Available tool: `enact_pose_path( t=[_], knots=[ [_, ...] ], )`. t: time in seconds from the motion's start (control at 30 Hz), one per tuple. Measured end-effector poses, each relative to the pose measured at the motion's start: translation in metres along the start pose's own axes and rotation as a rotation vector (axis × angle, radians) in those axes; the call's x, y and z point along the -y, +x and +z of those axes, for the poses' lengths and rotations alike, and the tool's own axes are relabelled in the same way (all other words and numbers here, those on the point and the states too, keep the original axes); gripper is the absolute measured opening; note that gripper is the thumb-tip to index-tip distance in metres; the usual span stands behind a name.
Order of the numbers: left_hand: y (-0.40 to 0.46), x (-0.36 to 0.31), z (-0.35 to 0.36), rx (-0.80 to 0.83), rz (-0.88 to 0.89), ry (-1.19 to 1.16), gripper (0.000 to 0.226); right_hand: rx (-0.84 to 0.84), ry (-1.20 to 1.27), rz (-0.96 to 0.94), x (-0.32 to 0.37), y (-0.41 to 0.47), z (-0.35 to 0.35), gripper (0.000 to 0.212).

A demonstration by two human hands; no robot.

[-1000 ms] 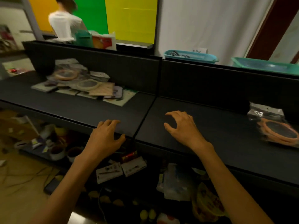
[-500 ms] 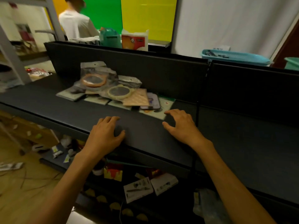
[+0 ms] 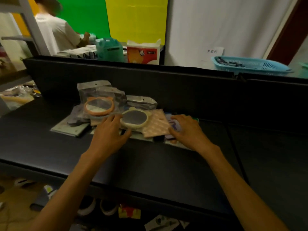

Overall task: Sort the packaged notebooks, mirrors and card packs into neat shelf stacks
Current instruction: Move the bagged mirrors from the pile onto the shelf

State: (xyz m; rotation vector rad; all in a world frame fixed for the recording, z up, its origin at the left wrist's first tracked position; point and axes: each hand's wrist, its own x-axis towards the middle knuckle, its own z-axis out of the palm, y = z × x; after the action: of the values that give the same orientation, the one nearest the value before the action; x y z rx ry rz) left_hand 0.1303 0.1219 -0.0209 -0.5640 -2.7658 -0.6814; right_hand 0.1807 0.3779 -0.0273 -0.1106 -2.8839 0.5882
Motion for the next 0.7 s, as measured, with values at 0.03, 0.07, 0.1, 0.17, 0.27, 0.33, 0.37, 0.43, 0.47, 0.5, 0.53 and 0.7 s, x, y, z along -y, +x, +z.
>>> enact_pose_path(
  t=[0.03, 0.07, 0.1, 0.17, 0.27, 0.33, 0.37, 0.43, 0.47, 0.5, 0.53, 0.7],
  knots=[
    [0.008, 0.005, 0.001, -0.011, 0.024, -0.009, 0.054, 0.013, 0.001, 0.022, 0.003, 0.004, 0.003, 0.056],
    [0.016, 0.010, 0.003, -0.011, 0.041, -0.011, 0.053, 0.025, 0.008, 0.042, 0.005, 0.008, 0.006, 0.055],
    [0.023, 0.016, 0.005, -0.001, 0.043, -0.011, 0.053, 0.035, 0.016, 0.062, 0.008, 0.011, 0.009, 0.054],
    [0.037, 0.026, 0.010, 0.036, 0.037, 0.002, 0.055, 0.043, 0.037, 0.103, 0.016, 0.016, 0.015, 0.055],
    [0.056, 0.040, 0.018, 0.098, 0.077, 0.068, 0.067, 0.042, 0.092, 0.177, 0.028, 0.022, 0.024, 0.059],
    [0.065, 0.048, 0.022, 0.136, 0.095, 0.069, 0.077, 0.033, 0.117, 0.219, 0.037, 0.023, 0.028, 0.064],
    [0.068, 0.052, 0.025, 0.143, 0.109, 0.077, 0.082, 0.022, 0.124, 0.233, 0.041, 0.023, 0.030, 0.066],
    [0.070, 0.056, 0.027, 0.140, 0.157, 0.122, 0.088, -0.008, 0.131, 0.253, 0.049, 0.020, 0.033, 0.065],
    [0.070, 0.058, 0.028, 0.144, 0.178, 0.136, 0.091, -0.025, 0.131, 0.263, 0.054, 0.019, 0.034, 0.065],
    [0.069, 0.059, 0.028, 0.161, 0.188, 0.129, 0.094, -0.042, 0.129, 0.268, 0.058, 0.017, 0.034, 0.064],
    [0.069, 0.060, 0.028, 0.182, 0.192, 0.109, 0.095, -0.064, 0.123, 0.270, 0.060, 0.017, 0.035, 0.064],
    [0.068, 0.065, 0.033, 0.198, 0.222, -0.048, 0.093, -0.104, 0.136, 0.320, 0.068, 0.013, 0.039, 0.069]
  ],
)
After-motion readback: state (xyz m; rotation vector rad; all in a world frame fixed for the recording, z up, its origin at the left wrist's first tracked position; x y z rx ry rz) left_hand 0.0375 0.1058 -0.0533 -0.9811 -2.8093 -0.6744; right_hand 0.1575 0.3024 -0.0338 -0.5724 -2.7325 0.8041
